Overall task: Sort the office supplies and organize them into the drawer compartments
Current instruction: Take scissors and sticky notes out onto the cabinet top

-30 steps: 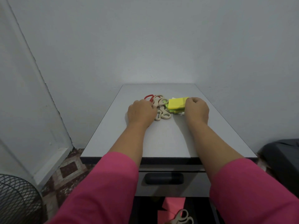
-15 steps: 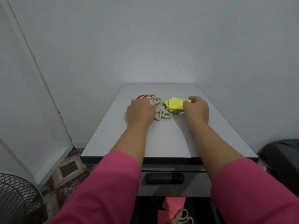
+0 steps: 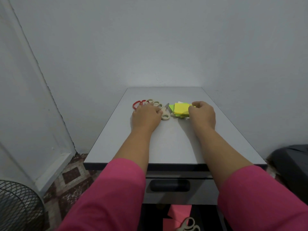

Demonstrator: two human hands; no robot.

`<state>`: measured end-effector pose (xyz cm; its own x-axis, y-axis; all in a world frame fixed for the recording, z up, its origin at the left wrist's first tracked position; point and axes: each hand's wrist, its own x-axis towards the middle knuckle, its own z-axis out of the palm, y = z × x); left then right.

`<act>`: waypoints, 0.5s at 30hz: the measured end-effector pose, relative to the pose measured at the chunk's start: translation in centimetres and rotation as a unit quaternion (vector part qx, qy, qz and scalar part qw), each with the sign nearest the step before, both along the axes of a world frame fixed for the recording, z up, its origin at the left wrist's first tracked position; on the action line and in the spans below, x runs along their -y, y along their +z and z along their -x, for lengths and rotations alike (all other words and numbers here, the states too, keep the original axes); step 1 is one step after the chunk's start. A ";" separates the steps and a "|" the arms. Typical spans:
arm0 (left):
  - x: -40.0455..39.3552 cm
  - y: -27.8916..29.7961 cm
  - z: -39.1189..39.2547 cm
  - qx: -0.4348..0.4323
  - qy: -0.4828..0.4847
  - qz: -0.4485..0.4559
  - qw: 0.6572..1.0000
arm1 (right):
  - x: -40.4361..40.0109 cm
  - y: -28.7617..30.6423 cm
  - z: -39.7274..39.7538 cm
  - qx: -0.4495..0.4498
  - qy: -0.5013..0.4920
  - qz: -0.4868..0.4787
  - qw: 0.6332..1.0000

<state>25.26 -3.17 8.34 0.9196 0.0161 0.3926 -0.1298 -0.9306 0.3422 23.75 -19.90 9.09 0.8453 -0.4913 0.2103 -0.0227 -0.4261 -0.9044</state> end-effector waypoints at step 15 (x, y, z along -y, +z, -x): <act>0.1 0.1 0.3 0.006 -0.036 0.065 0.997 | -0.1 0.2 0.5 0.033 0.011 -0.019 0.999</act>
<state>24.94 -3.31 8.43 0.9157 0.0027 0.4018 -0.1984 -0.8666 0.4580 23.27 -19.80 9.26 0.8409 -0.4813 0.2474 0.0470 -0.3905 -0.9194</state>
